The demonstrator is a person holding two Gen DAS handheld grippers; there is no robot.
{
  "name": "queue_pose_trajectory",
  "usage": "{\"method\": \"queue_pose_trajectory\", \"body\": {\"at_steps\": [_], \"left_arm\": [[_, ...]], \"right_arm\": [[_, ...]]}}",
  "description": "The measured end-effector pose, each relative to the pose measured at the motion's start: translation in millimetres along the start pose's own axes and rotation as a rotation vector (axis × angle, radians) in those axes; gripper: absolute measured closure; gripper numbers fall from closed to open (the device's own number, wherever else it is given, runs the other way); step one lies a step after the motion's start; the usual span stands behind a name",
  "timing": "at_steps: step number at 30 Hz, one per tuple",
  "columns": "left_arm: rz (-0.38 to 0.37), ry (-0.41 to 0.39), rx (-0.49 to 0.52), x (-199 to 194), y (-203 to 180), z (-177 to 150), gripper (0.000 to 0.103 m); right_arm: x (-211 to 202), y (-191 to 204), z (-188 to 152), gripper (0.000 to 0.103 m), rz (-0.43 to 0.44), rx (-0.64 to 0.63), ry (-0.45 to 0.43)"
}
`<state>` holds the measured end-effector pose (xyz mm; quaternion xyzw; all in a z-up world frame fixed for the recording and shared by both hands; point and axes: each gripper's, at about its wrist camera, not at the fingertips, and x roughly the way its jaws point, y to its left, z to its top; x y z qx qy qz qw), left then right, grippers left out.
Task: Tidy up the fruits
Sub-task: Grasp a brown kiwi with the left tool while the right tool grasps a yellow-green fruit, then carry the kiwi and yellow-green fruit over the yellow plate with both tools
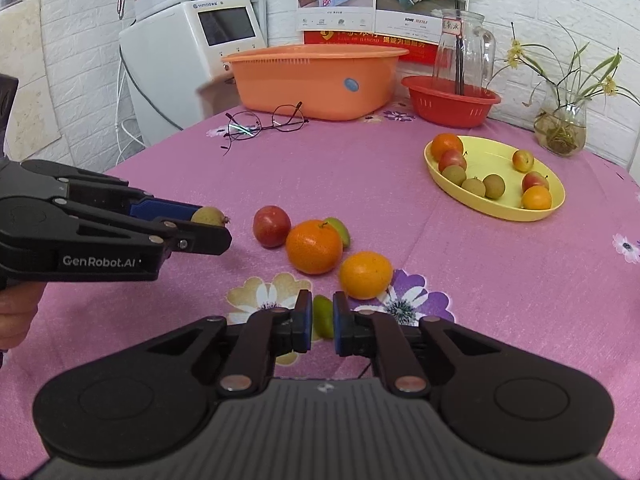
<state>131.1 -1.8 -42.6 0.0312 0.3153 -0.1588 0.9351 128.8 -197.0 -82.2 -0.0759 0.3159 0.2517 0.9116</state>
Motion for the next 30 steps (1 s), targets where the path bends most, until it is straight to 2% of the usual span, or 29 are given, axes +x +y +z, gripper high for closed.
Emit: {"method": "queue_pose_trajectory", "body": {"at_steps": [10, 13, 18, 24, 30], "left_arm": [[-0.003, 0.011, 0.003, 5, -1, 0, 0.077], [-0.005, 0.016, 0.002, 7, -1, 0, 0.077], [-0.012, 0.012, 0.001, 6, -1, 1, 0.077], [-0.025, -0.005, 0.004, 4, -7, 9, 0.077], [-0.046, -0.035, 0.014, 6, -20, 26, 0.077]], "right_arm": [[9, 0, -8, 0.033, 0.010, -0.015, 0.023], [9, -2, -8, 0.032, 0.028, 0.000, 0.019], [6, -8, -5, 0.033, 0.010, 0.047, 0.021], [-16, -17, 3, 0.033, -0.011, 0.082, -0.041], [-32, -37, 17, 0.033, -0.083, 0.162, -0.124]]}}
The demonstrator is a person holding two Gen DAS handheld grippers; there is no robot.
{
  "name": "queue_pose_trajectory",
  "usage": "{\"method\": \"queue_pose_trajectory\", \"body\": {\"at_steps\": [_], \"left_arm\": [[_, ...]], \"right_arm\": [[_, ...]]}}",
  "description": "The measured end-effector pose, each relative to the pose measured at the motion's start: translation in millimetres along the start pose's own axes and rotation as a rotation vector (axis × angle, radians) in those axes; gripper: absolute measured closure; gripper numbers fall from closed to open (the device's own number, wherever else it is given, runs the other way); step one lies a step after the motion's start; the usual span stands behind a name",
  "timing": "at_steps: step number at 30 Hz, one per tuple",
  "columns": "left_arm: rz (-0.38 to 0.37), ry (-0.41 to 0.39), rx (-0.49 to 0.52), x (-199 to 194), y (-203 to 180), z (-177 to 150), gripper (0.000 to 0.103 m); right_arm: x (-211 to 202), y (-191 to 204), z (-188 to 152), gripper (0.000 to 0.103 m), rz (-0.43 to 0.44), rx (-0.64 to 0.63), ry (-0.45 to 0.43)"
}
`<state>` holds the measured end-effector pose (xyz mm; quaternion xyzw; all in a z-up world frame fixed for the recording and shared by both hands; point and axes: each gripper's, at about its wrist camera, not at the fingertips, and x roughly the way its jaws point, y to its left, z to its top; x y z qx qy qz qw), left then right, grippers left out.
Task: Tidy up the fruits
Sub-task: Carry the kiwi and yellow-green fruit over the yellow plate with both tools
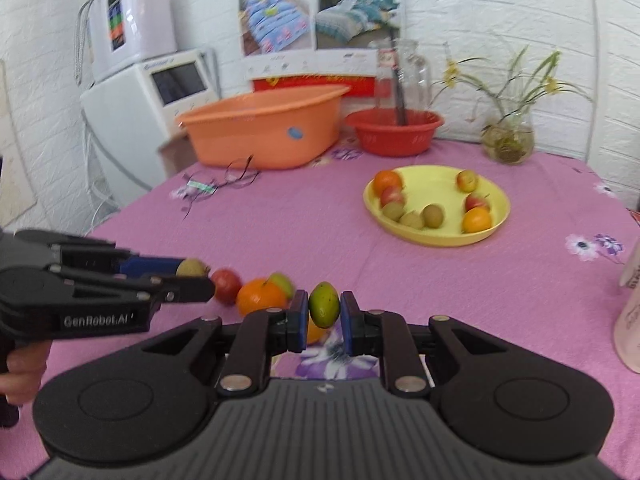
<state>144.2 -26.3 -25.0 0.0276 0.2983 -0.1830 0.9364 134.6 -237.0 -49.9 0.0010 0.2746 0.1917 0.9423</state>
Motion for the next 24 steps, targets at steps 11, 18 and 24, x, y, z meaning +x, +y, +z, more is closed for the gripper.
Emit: {"method": "queue_pose_trajectory", "body": {"at_steps": [11, 18, 24], "left_arm": [[-0.033, -0.035, 0.034, 21, -30, 34, 0.077], [-0.045, -0.036, 0.044, 35, -40, 51, 0.077], [-0.033, -0.055, 0.071, 54, -48, 70, 0.077]], "right_arm": [[3, -37, 31, 0.033, -0.094, 0.124, -0.061], [9, -48, 37, 0.033, -0.125, 0.145, -0.055], [13, -59, 46, 0.033, -0.133, 0.182, -0.065]]}}
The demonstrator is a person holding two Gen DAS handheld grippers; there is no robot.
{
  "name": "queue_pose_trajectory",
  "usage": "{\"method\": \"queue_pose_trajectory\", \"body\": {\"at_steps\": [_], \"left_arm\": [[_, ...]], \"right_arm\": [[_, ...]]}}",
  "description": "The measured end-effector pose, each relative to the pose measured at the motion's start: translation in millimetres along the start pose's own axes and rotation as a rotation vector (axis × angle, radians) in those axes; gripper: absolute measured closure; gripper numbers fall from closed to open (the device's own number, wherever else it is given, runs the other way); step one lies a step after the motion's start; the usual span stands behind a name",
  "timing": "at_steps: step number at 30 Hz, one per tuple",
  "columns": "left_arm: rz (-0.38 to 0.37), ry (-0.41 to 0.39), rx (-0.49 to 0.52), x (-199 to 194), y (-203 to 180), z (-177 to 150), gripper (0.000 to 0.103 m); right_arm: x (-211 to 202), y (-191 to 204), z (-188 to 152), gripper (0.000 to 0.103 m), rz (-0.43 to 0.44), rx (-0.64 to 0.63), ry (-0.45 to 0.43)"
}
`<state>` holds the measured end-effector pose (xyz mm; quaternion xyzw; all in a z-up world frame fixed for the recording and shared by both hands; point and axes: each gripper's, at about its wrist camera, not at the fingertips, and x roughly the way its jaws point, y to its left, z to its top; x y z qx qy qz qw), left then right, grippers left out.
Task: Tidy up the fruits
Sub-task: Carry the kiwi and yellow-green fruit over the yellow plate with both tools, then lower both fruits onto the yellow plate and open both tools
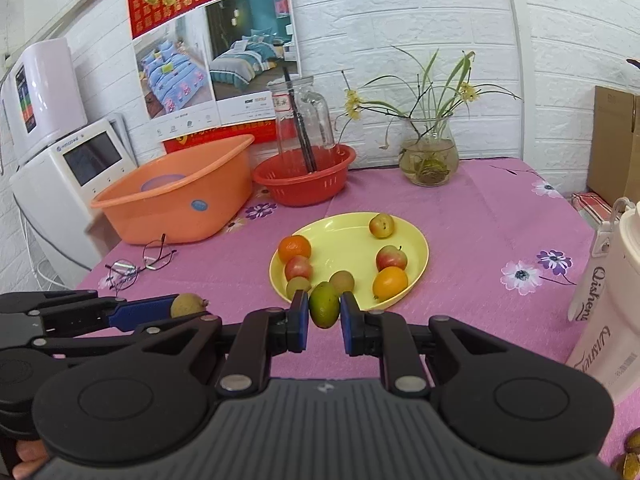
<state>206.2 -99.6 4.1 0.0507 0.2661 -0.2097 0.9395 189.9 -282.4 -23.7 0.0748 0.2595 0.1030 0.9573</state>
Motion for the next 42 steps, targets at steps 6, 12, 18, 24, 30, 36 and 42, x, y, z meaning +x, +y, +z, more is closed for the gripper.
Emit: {"method": "queue_pose_trajectory", "body": {"at_steps": [6, 12, 18, 24, 30, 36, 42], "left_arm": [[0.004, 0.010, -0.004, 24, 0, 14, 0.077], [0.016, 0.025, -0.013, 47, 0, 26, 0.077], [0.018, 0.052, -0.024, 66, -1, 36, 0.077], [0.026, 0.067, -0.024, 84, -2, 45, 0.077], [0.029, 0.073, -0.032, 102, 0, 51, 0.077], [0.023, 0.093, -0.050, 121, 2, 55, 0.077], [0.023, 0.096, -0.049, 135, 4, 61, 0.077]], "right_arm": [[9, -12, 11, 0.033, 0.006, 0.064, 0.006], [20, -22, 19, 0.033, -0.005, 0.095, 0.015], [31, -33, 28, 0.033, -0.007, 0.128, 0.020], [45, -41, 33, 0.033, -0.018, 0.145, 0.035], [58, -49, 34, 0.033, -0.038, 0.160, 0.054], [73, -54, 39, 0.033, -0.052, 0.159, 0.064], [89, -55, 43, 0.033, -0.053, 0.158, 0.075]]}}
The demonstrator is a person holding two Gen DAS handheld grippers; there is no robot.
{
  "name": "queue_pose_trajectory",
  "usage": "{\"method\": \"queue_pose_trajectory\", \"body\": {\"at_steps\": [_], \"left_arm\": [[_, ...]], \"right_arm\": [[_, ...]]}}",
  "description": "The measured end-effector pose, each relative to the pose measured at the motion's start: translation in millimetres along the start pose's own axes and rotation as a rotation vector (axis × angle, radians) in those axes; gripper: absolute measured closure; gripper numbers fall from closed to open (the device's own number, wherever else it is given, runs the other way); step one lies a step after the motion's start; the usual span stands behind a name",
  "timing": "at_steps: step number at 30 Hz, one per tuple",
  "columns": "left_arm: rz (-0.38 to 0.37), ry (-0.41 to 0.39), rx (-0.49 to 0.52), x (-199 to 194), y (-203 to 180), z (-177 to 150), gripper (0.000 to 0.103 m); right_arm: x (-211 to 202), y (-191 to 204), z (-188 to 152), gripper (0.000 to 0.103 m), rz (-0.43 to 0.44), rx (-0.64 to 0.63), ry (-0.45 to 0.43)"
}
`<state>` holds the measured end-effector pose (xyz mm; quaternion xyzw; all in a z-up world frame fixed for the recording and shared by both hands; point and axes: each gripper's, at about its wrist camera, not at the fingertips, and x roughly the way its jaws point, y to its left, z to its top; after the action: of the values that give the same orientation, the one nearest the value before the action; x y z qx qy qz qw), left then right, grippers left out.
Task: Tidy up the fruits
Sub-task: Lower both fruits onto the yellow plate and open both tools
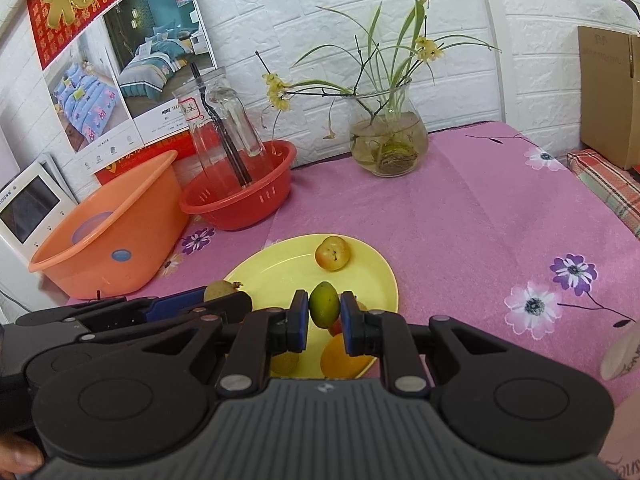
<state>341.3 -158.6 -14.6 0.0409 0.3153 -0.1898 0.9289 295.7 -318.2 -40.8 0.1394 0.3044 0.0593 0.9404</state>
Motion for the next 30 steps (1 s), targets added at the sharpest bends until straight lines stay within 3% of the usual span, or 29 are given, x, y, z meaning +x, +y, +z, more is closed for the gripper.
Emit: {"method": "queue_pose_trajectory", "body": {"at_steps": [10, 30], "left_arm": [[0.019, 0.023, 0.003, 22, 6, 5, 0.077], [-0.018, 0.066, -0.055, 44, 13, 3, 0.077]], "right_arm": [[18, -6, 5, 0.033, -0.026, -0.007, -0.002], [48, -10, 5, 0.033, -0.079, -0.014, 0.009]]}}
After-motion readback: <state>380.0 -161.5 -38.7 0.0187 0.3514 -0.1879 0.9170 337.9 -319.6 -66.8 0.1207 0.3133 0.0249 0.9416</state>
